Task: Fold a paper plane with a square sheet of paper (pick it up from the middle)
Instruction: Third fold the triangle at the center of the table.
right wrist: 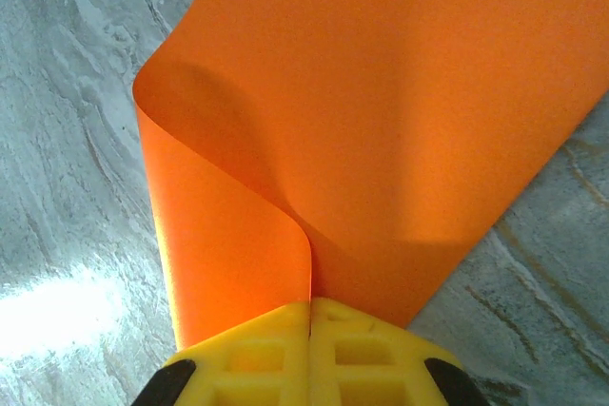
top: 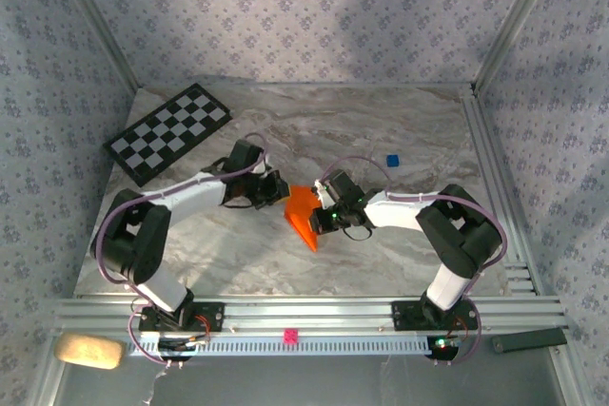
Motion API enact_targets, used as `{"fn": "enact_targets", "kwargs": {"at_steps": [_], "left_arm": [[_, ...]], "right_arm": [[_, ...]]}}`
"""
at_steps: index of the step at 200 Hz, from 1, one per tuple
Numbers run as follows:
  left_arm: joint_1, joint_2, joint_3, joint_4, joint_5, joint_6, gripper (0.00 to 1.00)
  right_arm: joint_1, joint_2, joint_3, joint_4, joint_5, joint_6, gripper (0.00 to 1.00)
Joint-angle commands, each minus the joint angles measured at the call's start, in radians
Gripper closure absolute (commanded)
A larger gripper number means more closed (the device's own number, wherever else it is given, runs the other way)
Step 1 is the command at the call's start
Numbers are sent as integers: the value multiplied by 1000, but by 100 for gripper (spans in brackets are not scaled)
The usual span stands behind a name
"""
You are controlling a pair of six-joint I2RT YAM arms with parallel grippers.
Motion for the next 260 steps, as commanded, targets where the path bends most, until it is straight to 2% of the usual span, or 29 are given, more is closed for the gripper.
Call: {"fn": "enact_targets", "kwargs": {"at_steps": [1, 23, 75, 260], "left_arm": [[-28, 3, -87, 265, 146, -173, 96], [-62, 11, -111, 269, 126, -181, 100], [-69, 35, -175, 312, 112, -225, 100], [-69, 110, -155, 225, 71, -142, 100]], "right_arm": [[7, 36, -9, -31, 25, 17, 96], [7, 39, -19, -22, 30, 27, 96], [10, 54, -10, -16, 33, 32, 96], [15, 56, -1, -37, 45, 29, 96]]}}
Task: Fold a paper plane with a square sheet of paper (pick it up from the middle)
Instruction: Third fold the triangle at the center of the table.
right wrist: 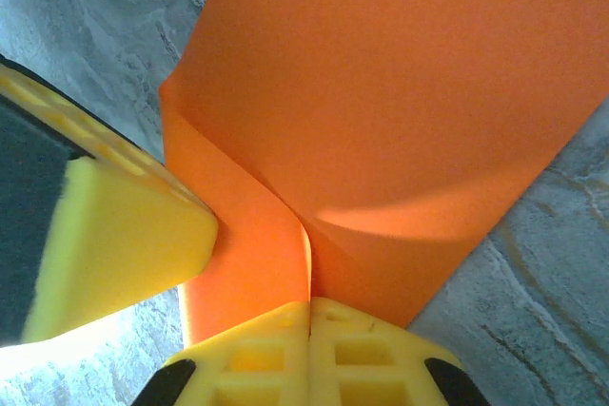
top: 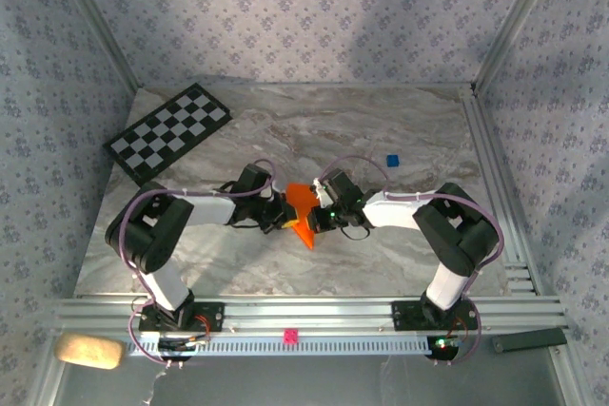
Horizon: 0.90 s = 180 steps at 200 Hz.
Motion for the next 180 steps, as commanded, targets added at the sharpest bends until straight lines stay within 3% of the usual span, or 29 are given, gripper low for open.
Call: {"fn": "enact_targets", "kwargs": {"at_steps": [1, 94, 148, 180], "left_arm": [[-3, 8, 10, -26, -15, 25, 100], [-4, 51, 28, -100, -48, 48, 100], [-3, 48, 39, -133, -61, 61, 100], [-3, 47, 42, -134, -62, 64, 100]], "right_arm": [[10, 38, -2, -83, 43, 7, 96], [11, 38, 11, -82, 33, 14, 93], [-6, -97, 8, -132, 95, 71, 69], [-15, -203, -33, -128, 77, 138, 64]]}}
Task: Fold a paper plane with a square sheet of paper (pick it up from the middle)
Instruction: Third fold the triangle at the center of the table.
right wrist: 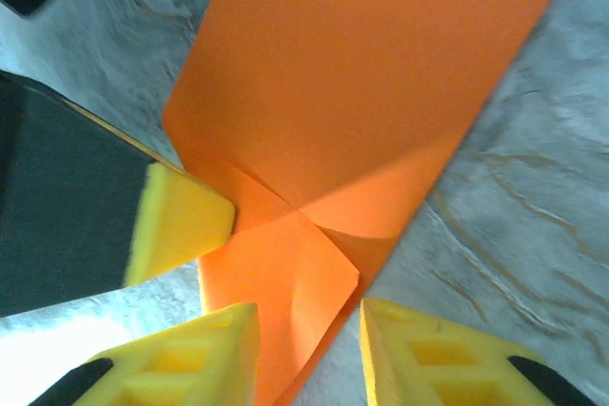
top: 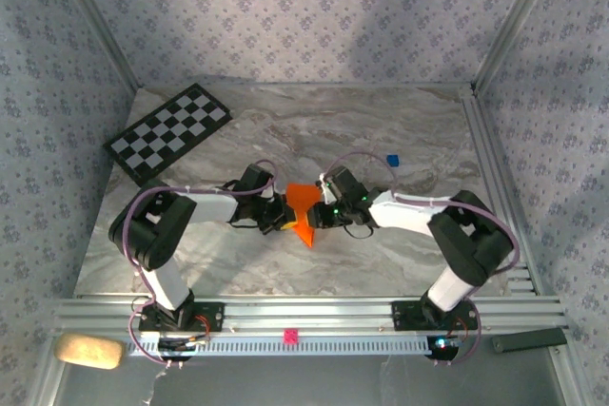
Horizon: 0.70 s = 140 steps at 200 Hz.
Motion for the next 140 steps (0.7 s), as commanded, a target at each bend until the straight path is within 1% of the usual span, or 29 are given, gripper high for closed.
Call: {"fn": "enact_targets", "kwargs": {"at_steps": [1, 20, 34, 37, 50, 70, 94, 140], "left_arm": [[-4, 23, 12, -62, -27, 22, 100], [-3, 21, 14, -64, -28, 24, 100], [-2, 22, 13, -66, -30, 26, 100], [-2, 23, 13, -66, -31, 26, 100], [-2, 26, 14, -64, -30, 26, 100], [-2, 27, 13, -62, -31, 26, 100], [-2, 28, 14, -64, -30, 27, 100], [-2, 28, 12, -62, -30, 28, 100]], "right_arm": [[-5, -83, -32, -37, 12, 66, 64], [18, -100, -51, 21, -71, 87, 66], [43, -73, -41, 48, -138, 87, 73], [50, -65, -36, 48, -143, 107, 76], [80, -33, -18, 46, -155, 113, 82], [102, 8, 5, 41, -146, 127, 89], [112, 52, 38, 29, -150, 129, 92], [127, 114, 94, -18, -144, 114, 92]]}}
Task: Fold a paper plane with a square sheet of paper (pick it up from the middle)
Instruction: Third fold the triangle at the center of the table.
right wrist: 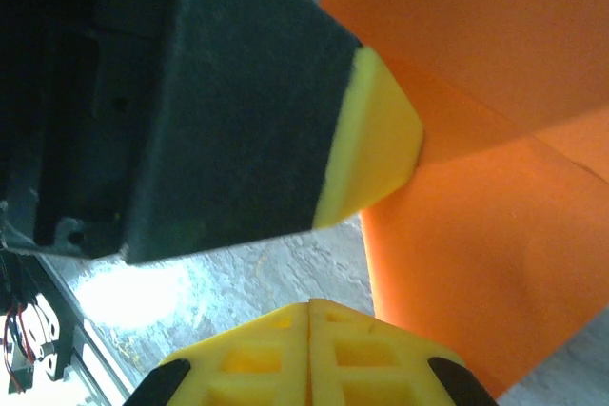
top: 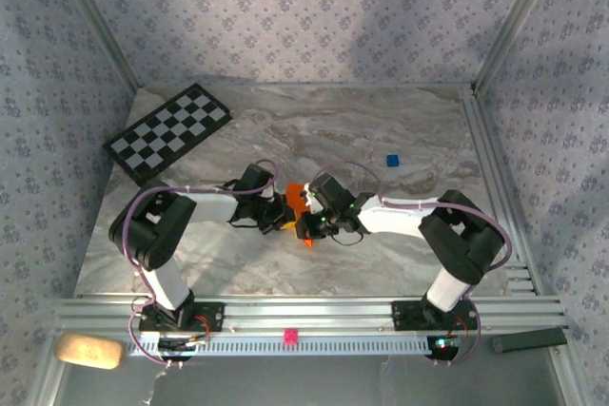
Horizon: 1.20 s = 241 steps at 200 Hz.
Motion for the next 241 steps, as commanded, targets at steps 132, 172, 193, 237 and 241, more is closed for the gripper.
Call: {"fn": "enact_targets", "kwargs": {"at_steps": [132, 172, 193, 237, 241], "left_arm": [[-1, 29, 6, -55, -33, 15, 100], [-1, 29, 9, -66, -42, 15, 100], [-1, 30, 8, -69, -45, 15, 100], [0, 36, 7, -73, -50, 10, 100], [1, 35, 6, -73, -51, 10, 100]], "right_arm": [[3, 61, -20, -31, -13, 30, 91], [4, 42, -61, -10, -28, 49, 90], [4, 22, -86, 8, -43, 61, 90], [9, -35, -139, 1, -47, 70, 89], [10, -39, -145, -3, -45, 69, 89]]}}
